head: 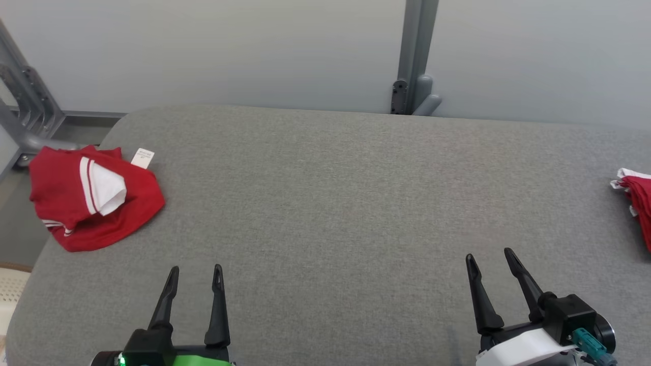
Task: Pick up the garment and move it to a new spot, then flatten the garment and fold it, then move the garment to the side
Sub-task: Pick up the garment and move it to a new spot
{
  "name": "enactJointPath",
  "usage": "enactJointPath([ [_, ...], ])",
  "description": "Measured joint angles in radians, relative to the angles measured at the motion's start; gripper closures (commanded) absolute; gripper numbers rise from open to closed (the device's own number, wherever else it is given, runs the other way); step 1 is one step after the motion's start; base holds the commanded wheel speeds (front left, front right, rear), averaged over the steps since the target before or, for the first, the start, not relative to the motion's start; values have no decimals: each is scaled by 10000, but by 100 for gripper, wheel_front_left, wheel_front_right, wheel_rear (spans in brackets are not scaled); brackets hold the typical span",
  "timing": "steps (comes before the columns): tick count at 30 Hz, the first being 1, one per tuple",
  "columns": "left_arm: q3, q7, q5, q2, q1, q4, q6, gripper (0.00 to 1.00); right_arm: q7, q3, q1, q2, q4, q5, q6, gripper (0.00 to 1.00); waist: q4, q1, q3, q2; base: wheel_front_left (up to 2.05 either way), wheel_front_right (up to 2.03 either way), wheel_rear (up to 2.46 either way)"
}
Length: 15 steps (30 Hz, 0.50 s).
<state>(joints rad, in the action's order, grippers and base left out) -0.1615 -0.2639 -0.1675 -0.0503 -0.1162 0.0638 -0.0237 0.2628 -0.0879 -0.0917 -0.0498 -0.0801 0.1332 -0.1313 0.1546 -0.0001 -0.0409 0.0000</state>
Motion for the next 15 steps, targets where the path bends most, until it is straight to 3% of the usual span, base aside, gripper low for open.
enactJointPath([
  [15,389,-2,-295,0,12,-570,-656,0,0,-525,153,8,-115,94,-2,0,1957,1,135,0,0,0,0],
])
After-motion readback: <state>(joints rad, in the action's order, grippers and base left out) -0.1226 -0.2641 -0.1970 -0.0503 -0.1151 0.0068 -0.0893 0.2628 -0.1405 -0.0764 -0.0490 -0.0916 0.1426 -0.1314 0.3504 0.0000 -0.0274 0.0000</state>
